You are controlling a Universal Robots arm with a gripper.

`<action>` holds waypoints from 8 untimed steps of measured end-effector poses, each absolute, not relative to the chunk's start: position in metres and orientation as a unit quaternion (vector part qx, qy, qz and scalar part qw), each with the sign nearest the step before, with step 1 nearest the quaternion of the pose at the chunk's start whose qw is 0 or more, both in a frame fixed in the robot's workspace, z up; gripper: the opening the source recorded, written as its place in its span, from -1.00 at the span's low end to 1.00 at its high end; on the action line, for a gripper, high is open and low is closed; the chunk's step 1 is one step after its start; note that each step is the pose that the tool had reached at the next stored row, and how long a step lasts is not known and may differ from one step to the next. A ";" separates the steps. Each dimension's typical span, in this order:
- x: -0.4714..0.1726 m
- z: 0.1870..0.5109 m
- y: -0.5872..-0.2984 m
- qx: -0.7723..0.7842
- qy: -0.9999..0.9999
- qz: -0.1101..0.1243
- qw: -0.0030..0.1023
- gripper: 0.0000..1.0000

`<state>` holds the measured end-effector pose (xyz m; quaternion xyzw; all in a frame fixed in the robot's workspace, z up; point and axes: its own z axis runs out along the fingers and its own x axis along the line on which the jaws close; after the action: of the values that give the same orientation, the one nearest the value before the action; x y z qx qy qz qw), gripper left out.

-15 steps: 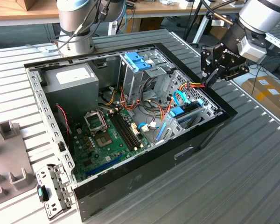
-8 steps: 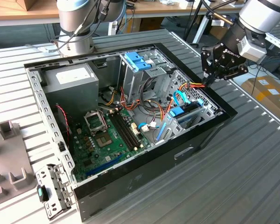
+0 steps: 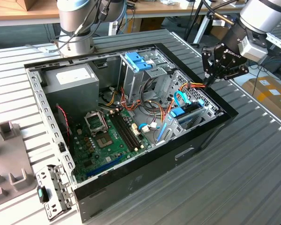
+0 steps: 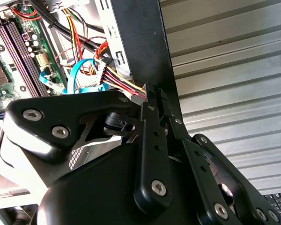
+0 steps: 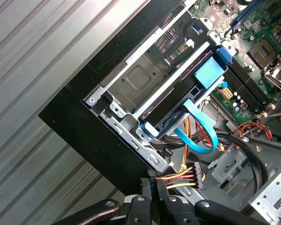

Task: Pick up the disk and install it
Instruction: 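Insert the second disk wire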

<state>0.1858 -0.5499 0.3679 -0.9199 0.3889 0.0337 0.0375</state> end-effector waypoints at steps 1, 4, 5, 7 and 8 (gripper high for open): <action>0.186 0.369 -0.550 -0.920 0.389 0.034 0.037 -0.67; 0.186 0.374 -0.550 -0.920 0.389 0.034 0.037 -0.67; 0.186 0.374 -0.550 -0.920 0.389 0.034 0.038 -0.67; 0.186 0.374 -0.550 -0.920 0.389 0.034 0.038 -0.67; 0.185 0.375 -0.550 -0.920 0.389 0.034 0.037 -0.67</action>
<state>0.1849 -0.5499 0.3747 -0.9199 0.3889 0.0336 0.0373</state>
